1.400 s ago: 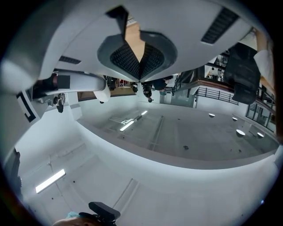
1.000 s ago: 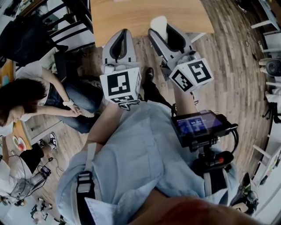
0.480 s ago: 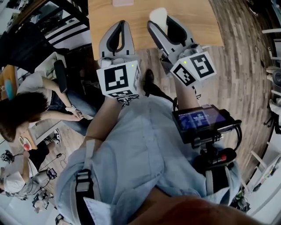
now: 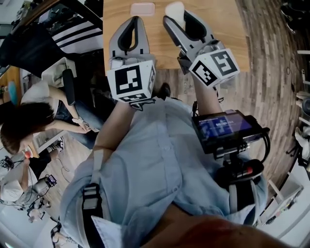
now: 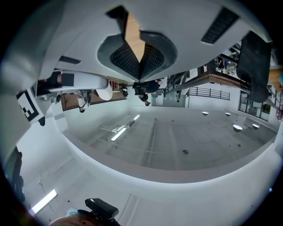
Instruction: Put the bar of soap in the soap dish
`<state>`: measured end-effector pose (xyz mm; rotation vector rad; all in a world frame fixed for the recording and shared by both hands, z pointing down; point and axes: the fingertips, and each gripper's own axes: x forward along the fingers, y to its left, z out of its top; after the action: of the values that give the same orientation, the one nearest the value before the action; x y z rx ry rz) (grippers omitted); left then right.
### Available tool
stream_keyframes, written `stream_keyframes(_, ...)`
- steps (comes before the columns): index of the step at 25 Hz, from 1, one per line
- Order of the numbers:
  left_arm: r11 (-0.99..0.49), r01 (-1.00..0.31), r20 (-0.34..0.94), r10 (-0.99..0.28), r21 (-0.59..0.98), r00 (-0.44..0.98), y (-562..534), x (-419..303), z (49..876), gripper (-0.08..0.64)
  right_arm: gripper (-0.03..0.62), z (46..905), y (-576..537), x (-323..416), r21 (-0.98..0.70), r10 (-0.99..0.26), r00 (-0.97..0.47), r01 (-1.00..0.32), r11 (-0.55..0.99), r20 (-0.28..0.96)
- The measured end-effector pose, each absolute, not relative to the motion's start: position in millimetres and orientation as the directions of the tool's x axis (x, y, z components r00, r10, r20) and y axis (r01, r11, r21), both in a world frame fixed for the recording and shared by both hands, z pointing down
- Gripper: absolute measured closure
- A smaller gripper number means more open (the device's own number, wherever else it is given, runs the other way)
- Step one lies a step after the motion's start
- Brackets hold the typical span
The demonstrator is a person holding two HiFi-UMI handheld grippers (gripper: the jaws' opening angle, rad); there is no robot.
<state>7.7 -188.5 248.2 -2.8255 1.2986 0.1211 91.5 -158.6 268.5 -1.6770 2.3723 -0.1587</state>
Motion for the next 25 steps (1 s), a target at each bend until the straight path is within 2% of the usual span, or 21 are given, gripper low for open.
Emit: stream_keyframes(25,-0.639,-0.769,-0.128,-0.761,-0.026,0.636,-193.0,4.3,227.5,0.554,0.388,273.9,-155.0,99.0,-0.175,-0.937,-0.317,-0.924,0.34,-0.144)
